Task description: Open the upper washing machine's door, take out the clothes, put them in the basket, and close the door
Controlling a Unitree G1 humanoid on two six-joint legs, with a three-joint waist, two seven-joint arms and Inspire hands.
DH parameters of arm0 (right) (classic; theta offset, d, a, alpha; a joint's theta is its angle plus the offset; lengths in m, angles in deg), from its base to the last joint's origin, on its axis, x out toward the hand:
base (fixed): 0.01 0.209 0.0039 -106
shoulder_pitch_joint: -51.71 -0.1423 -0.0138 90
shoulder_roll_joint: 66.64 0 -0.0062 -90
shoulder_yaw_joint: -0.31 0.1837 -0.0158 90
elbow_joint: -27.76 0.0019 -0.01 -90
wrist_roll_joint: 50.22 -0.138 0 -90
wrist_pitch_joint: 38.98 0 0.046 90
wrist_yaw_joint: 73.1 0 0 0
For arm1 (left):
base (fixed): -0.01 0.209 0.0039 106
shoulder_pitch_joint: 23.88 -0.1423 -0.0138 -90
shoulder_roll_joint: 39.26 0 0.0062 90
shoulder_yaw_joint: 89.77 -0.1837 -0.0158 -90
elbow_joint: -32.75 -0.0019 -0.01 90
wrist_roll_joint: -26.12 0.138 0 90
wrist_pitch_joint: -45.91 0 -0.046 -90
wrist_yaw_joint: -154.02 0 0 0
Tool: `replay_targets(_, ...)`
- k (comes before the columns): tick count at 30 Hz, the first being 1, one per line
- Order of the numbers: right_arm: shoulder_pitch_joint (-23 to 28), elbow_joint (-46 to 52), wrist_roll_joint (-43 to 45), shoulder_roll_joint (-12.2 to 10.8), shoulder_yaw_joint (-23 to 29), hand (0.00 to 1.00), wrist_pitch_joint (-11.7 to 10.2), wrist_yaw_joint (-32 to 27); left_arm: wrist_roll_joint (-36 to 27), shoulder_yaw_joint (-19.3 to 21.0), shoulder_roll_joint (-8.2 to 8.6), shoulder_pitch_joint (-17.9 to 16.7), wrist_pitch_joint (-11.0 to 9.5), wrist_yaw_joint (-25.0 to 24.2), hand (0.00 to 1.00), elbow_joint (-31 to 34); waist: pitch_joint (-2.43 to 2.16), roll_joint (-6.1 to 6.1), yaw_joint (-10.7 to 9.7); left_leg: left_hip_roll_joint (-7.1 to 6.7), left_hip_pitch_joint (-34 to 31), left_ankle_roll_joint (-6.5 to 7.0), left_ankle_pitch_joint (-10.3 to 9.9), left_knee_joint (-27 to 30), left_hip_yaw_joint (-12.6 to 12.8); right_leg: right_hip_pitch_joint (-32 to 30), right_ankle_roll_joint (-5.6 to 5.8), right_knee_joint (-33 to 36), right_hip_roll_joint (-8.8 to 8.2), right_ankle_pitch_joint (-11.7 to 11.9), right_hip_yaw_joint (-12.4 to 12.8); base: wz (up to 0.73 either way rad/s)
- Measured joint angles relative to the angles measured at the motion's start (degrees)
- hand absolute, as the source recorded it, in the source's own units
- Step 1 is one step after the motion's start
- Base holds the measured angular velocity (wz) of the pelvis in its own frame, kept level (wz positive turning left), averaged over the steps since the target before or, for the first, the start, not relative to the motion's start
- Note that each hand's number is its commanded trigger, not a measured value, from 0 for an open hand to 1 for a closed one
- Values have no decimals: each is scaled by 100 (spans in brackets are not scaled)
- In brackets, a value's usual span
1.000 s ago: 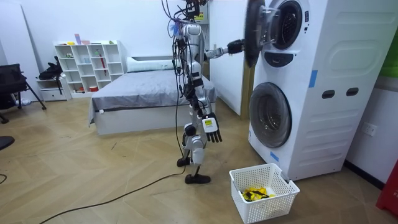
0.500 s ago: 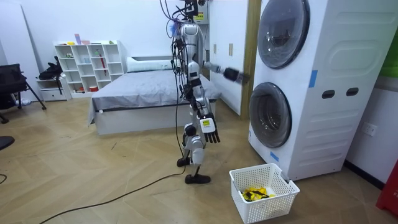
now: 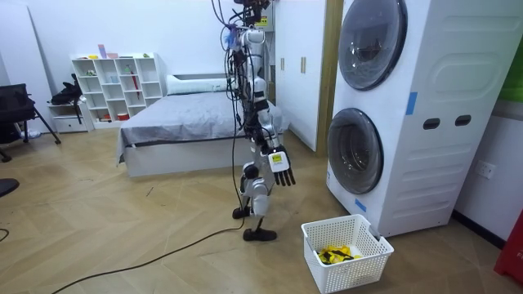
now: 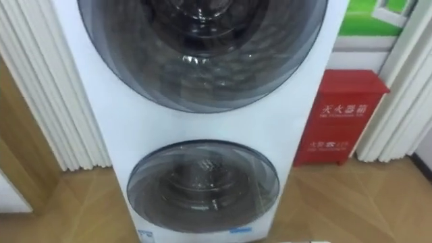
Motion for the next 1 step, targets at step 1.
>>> replay_targets(1,9,-34,-101,0,-18,0,-6,-1,-8,0,76,9,0,13,0,-2,0,2,1,-4,-6,1,1,4,-9,0,-1,-7,-1,-4,4,0)
